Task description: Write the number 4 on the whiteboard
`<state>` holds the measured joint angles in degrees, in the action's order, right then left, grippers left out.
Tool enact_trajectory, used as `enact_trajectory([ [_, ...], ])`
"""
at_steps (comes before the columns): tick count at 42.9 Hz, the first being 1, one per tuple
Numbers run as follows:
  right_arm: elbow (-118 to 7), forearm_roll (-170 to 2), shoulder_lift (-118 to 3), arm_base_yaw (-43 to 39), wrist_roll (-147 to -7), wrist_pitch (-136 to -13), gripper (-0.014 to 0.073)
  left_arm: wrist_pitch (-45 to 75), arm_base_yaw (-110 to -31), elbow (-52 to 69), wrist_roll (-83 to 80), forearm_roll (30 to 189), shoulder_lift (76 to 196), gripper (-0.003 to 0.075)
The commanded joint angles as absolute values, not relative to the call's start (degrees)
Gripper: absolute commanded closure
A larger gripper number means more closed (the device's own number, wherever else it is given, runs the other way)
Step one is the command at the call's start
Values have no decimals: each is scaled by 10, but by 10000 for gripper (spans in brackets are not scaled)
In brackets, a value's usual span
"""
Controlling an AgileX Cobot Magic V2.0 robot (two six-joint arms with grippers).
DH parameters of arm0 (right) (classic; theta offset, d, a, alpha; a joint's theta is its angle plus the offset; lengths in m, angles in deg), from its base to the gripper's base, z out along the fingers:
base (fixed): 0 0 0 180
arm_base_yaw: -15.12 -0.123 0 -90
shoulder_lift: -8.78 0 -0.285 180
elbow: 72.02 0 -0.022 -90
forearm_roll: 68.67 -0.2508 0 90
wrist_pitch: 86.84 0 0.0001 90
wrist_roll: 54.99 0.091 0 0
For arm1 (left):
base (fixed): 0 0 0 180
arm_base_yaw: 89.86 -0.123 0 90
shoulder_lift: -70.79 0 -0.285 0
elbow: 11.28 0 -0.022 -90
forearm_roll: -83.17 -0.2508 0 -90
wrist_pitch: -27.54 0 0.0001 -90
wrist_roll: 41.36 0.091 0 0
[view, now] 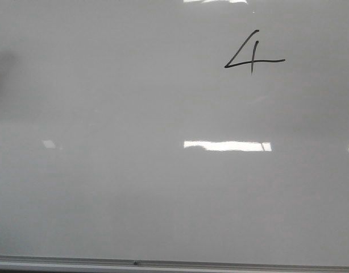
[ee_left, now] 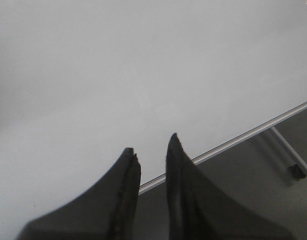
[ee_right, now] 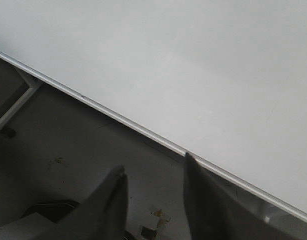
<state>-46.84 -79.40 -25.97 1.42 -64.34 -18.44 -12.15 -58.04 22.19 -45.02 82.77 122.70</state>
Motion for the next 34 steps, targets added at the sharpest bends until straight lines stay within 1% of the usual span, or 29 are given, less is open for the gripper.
enact_trajectory([
  [1, -480, -792, -264, 16, -640, -223, 426, -81, -576, 203, -450, 827, 1223, 710],
  [3, -480, -792, -264, 16, -640, -223, 475, -81, -576, 203, -450, 827, 1223, 741],
  [6, -480, -792, -264, 16, -640, -223, 564, -81, -576, 203, -450, 827, 1223, 741],
  [10, -480, -792, -264, 16, -640, -223, 662, -81, -576, 203, -450, 827, 1223, 741],
  [34, -480, -792, -264, 16, -641, -235, 662, -81, -576, 203, -450, 827, 1223, 741],
])
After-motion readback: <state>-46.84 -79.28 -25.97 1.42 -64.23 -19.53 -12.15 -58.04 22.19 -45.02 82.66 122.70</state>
